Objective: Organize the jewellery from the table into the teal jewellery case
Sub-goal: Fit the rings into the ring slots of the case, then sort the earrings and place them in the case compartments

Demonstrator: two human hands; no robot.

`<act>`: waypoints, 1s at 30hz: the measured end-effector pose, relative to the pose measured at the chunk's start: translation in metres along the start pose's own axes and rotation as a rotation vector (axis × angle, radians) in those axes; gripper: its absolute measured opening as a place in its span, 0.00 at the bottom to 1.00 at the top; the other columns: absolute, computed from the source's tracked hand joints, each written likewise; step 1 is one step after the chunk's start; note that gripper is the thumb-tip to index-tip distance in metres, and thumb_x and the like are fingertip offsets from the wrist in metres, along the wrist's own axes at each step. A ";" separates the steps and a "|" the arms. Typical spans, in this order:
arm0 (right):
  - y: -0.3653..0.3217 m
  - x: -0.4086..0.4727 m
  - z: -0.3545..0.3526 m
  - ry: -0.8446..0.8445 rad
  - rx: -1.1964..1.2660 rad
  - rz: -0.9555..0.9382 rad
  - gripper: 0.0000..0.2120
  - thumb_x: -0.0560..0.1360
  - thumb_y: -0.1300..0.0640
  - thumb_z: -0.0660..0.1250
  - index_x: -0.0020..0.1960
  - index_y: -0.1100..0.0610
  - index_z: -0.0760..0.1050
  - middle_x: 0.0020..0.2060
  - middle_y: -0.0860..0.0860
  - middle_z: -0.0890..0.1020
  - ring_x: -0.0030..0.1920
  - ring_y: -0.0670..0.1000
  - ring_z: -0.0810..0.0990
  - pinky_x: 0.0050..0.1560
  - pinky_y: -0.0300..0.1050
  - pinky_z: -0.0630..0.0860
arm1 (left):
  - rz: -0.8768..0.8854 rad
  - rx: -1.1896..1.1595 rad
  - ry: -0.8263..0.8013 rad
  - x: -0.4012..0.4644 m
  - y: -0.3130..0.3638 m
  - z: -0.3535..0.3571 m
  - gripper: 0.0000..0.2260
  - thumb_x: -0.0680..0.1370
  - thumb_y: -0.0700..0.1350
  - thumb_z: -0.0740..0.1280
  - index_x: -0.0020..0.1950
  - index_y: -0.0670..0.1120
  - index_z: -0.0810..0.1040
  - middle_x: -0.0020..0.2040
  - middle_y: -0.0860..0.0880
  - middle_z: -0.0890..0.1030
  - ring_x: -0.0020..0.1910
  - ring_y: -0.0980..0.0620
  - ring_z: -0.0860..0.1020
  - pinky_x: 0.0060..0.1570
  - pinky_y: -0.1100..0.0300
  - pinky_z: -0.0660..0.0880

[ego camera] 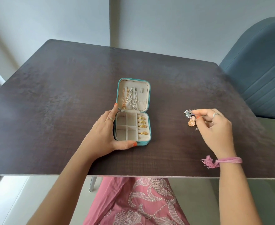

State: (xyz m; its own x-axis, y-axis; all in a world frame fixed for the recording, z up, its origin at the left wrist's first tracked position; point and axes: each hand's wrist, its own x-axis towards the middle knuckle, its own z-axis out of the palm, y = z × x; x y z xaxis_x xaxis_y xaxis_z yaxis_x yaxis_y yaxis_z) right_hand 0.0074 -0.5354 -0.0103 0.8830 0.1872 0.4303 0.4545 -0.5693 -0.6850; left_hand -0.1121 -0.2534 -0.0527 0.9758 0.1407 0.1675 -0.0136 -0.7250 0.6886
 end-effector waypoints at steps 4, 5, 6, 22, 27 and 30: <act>0.020 -0.006 0.001 0.128 0.013 0.041 0.13 0.74 0.67 0.64 0.47 0.50 0.80 0.44 0.50 0.80 0.38 0.39 0.79 0.37 0.25 0.70 | -0.014 -0.007 0.028 -0.002 -0.001 0.001 0.60 0.55 0.75 0.66 0.78 0.52 0.45 0.69 0.52 0.64 0.68 0.55 0.63 0.66 0.61 0.59; 0.027 -0.007 0.001 0.148 0.013 0.052 0.13 0.74 0.67 0.64 0.48 0.50 0.80 0.45 0.51 0.80 0.38 0.42 0.80 0.37 0.26 0.70 | 0.003 -0.003 0.041 -0.003 -0.002 0.002 0.60 0.55 0.77 0.65 0.78 0.51 0.45 0.69 0.52 0.63 0.68 0.54 0.62 0.67 0.58 0.60; 0.033 -0.008 0.002 0.166 0.009 0.065 0.13 0.74 0.67 0.64 0.48 0.50 0.80 0.46 0.52 0.81 0.39 0.46 0.80 0.38 0.26 0.70 | 0.023 -0.003 0.057 -0.004 -0.003 0.001 0.59 0.56 0.78 0.65 0.78 0.52 0.45 0.68 0.54 0.61 0.68 0.54 0.62 0.67 0.56 0.61; 0.051 -0.013 0.001 0.202 0.063 0.151 0.12 0.73 0.67 0.64 0.50 0.54 0.82 0.43 0.52 0.82 0.38 0.46 0.79 0.40 0.24 0.69 | 0.121 0.073 0.144 -0.006 0.017 -0.012 0.35 0.63 0.69 0.66 0.66 0.53 0.72 0.58 0.58 0.71 0.59 0.55 0.70 0.57 0.63 0.67; 0.058 -0.014 -0.006 0.275 0.129 0.232 0.12 0.73 0.65 0.64 0.50 0.54 0.81 0.45 0.52 0.84 0.39 0.50 0.79 0.39 0.25 0.70 | 0.135 0.107 0.136 -0.001 0.027 -0.018 0.30 0.66 0.67 0.69 0.62 0.52 0.75 0.52 0.66 0.70 0.54 0.57 0.72 0.53 0.72 0.66; 0.065 -0.016 -0.012 0.287 0.129 0.252 0.11 0.73 0.64 0.64 0.50 0.54 0.81 0.44 0.51 0.84 0.38 0.47 0.79 0.39 0.26 0.70 | 0.155 0.140 0.133 0.000 0.033 -0.020 0.26 0.66 0.60 0.70 0.61 0.52 0.76 0.51 0.66 0.71 0.54 0.54 0.73 0.53 0.66 0.66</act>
State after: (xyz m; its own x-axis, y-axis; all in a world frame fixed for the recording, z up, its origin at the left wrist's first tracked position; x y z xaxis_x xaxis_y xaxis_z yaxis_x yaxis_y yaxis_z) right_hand 0.0214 -0.5853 -0.0545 0.9085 -0.1868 0.3738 0.2551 -0.4604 -0.8502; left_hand -0.1171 -0.2637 -0.0155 0.9271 0.1014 0.3608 -0.1212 -0.8297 0.5449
